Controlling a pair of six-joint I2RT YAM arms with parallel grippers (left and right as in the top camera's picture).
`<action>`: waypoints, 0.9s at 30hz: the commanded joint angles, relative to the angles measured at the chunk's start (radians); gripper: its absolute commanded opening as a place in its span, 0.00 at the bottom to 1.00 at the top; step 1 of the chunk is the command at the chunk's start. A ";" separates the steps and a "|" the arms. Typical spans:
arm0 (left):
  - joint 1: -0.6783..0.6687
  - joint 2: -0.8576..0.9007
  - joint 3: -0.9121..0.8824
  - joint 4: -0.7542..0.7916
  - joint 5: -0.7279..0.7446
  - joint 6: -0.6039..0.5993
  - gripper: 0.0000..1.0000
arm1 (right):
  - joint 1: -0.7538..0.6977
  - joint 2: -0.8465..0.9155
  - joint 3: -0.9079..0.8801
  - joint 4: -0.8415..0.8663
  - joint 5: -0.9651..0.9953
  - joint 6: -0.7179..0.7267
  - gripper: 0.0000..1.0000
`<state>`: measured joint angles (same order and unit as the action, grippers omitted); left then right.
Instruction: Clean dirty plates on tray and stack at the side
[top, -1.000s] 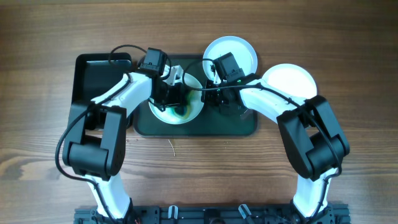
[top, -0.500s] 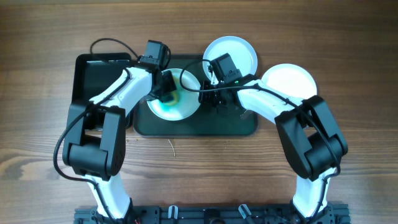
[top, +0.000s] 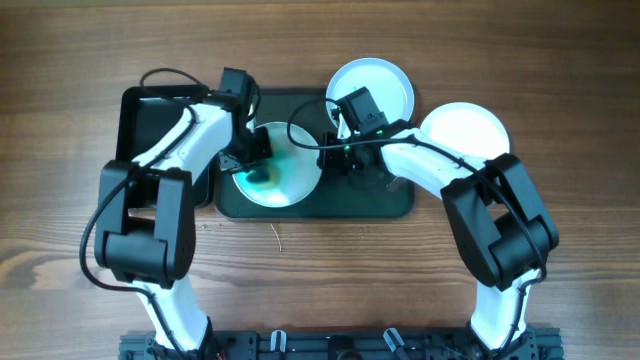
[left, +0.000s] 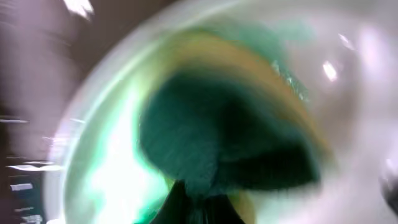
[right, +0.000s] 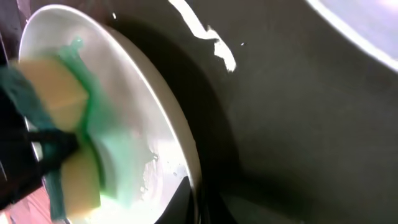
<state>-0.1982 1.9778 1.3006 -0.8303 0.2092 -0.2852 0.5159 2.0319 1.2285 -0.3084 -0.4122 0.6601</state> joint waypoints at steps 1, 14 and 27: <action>-0.025 0.038 -0.036 -0.002 0.392 0.211 0.04 | 0.003 0.024 0.003 0.000 -0.028 -0.007 0.04; -0.026 0.038 -0.036 0.260 -0.137 -0.145 0.04 | 0.003 0.024 0.004 -0.003 -0.026 -0.007 0.04; -0.027 0.038 -0.036 0.002 -0.526 -0.332 0.04 | 0.003 0.024 0.004 -0.003 -0.023 -0.009 0.04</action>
<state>-0.2600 1.9762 1.3003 -0.7692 -0.1047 -0.5728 0.5308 2.0388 1.2289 -0.2935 -0.4458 0.6575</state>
